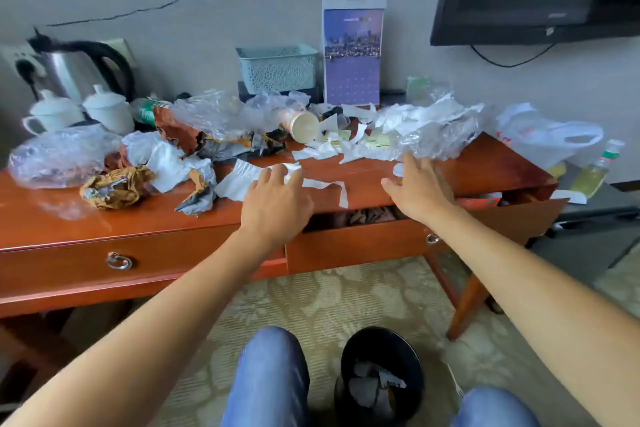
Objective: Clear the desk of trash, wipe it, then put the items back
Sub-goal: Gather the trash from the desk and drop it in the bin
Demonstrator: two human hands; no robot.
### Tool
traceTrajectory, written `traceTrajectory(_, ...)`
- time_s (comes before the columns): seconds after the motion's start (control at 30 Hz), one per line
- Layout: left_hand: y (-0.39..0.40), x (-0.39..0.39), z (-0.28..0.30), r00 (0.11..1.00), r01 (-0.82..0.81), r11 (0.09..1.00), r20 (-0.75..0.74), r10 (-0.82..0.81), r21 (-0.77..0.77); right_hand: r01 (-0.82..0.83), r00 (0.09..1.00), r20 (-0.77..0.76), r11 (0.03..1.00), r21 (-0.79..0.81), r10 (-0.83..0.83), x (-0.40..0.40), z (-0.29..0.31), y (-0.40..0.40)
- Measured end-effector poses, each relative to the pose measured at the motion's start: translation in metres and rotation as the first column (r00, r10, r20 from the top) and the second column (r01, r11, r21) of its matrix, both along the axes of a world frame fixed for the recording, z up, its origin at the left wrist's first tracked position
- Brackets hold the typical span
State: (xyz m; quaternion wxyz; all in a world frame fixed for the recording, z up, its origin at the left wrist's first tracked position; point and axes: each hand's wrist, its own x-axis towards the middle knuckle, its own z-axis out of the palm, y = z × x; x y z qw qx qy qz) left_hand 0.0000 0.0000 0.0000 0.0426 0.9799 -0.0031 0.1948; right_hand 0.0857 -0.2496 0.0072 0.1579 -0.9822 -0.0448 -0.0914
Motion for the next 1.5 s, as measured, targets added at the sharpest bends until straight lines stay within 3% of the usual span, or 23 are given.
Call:
traceTrajectory(0.13,0.045,0.011,0.001,0.980,-0.158,0.986,-0.114,0.163,0.057,-0.049,0.992,-0.120,0.995,-0.084,0.039,0.021,-0.009,0.007)
traceTrajectory(0.27,0.050,0.031,-0.002,0.943,-0.216,0.976,-0.254,0.217,0.032,-0.172,0.984,-0.048,0.985,0.001,0.172,0.029,-0.013,0.024)
traceTrajectory(0.43,0.023,0.073,-0.002,0.886,-0.271,0.955,-0.419,0.199,-0.121,-0.194,0.981,-0.008,0.976,0.096,0.196,0.042,-0.005,0.042)
traceTrajectory(0.57,0.013,0.094,-0.012,0.938,-0.181,0.977,-0.317,0.136,-0.114,-0.195,0.978,-0.074,0.980,0.029,0.197,0.065,0.004,0.055)
traceTrajectory(0.7,0.020,0.098,-0.024,0.995,-0.042,0.948,-0.096,0.012,-0.316,-0.218,0.971,-0.112,0.974,-0.058,0.211,0.090,0.008,0.079)
traceTrajectory(0.93,0.027,0.090,-0.031,0.987,-0.072,0.852,0.088,0.136,-0.519,-0.343,0.935,-0.171,0.919,-0.196,0.312,0.124,0.011,0.141)
traceTrajectory(1.07,0.032,0.091,-0.033,0.971,-0.018,0.819,0.185,0.151,-0.574,-0.341,0.929,-0.245,0.897,-0.280,0.277,0.131,0.009,0.160)
traceTrajectory(1.3,0.030,0.090,-0.032,0.976,0.010,0.811,0.182,0.119,-0.585,-0.307,0.947,-0.021,0.889,-0.338,0.319,0.107,0.000,0.153)
traceTrajectory(1.5,0.017,0.085,-0.027,1.000,-0.016,0.890,-0.007,0.014,-0.455,-0.379,0.924,-0.068,0.874,-0.304,0.377,0.075,0.009,0.117)
